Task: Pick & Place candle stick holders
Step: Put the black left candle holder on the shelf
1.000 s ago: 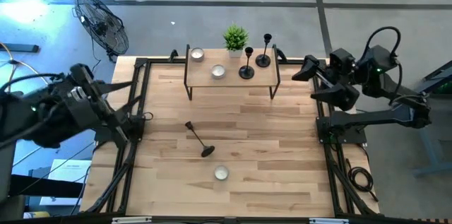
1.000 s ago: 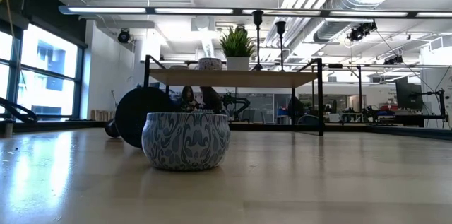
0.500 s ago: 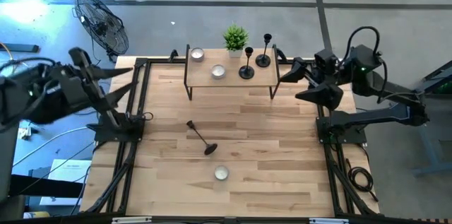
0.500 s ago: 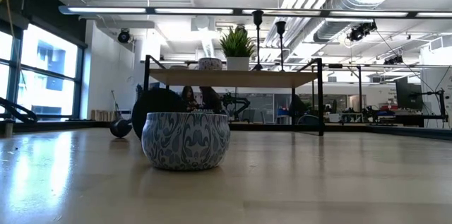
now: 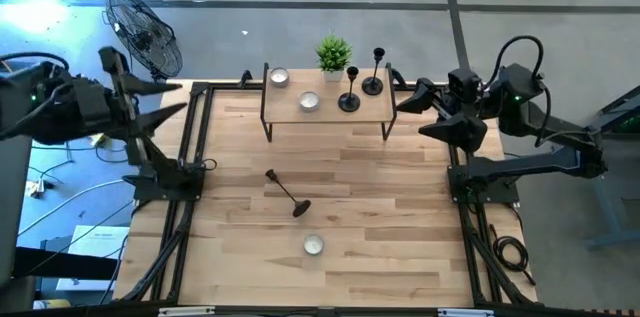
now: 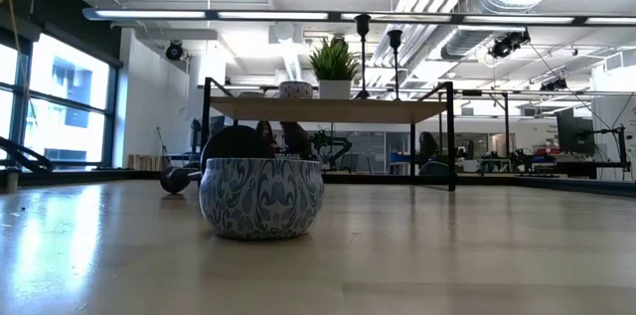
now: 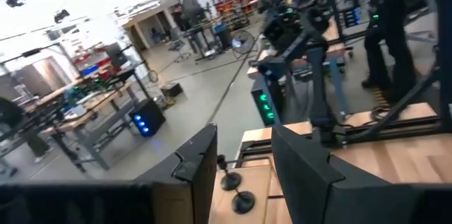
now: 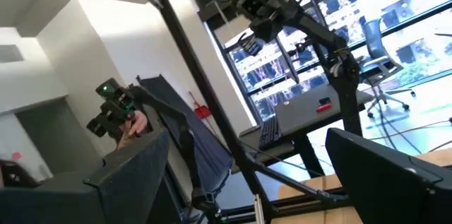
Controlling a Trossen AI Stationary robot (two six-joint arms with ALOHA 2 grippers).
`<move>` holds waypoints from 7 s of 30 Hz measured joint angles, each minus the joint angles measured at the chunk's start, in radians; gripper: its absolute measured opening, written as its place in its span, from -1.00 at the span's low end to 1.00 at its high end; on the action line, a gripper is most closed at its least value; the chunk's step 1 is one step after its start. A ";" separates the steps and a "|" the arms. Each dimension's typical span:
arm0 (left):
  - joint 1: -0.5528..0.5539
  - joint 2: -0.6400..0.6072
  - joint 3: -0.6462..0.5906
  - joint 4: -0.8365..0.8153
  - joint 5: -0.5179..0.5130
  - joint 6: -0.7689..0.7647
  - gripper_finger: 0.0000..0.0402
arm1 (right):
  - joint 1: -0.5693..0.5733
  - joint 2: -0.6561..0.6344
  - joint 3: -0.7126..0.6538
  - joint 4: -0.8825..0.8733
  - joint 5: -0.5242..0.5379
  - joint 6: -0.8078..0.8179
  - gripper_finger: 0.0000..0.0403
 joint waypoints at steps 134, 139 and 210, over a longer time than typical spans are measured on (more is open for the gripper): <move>0.932 0.563 -1.109 0.313 1.279 0.119 -0.96 | 0.255 0.071 0.000 -0.210 0.214 -0.021 0.86; 0.927 0.549 -1.031 0.180 1.230 0.097 -0.97 | 0.255 0.071 0.000 -0.209 0.206 -0.027 0.86; 0.917 0.425 -0.127 0.065 1.116 -0.763 -0.98 | 0.251 -0.086 0.040 -0.642 0.666 -0.803 0.86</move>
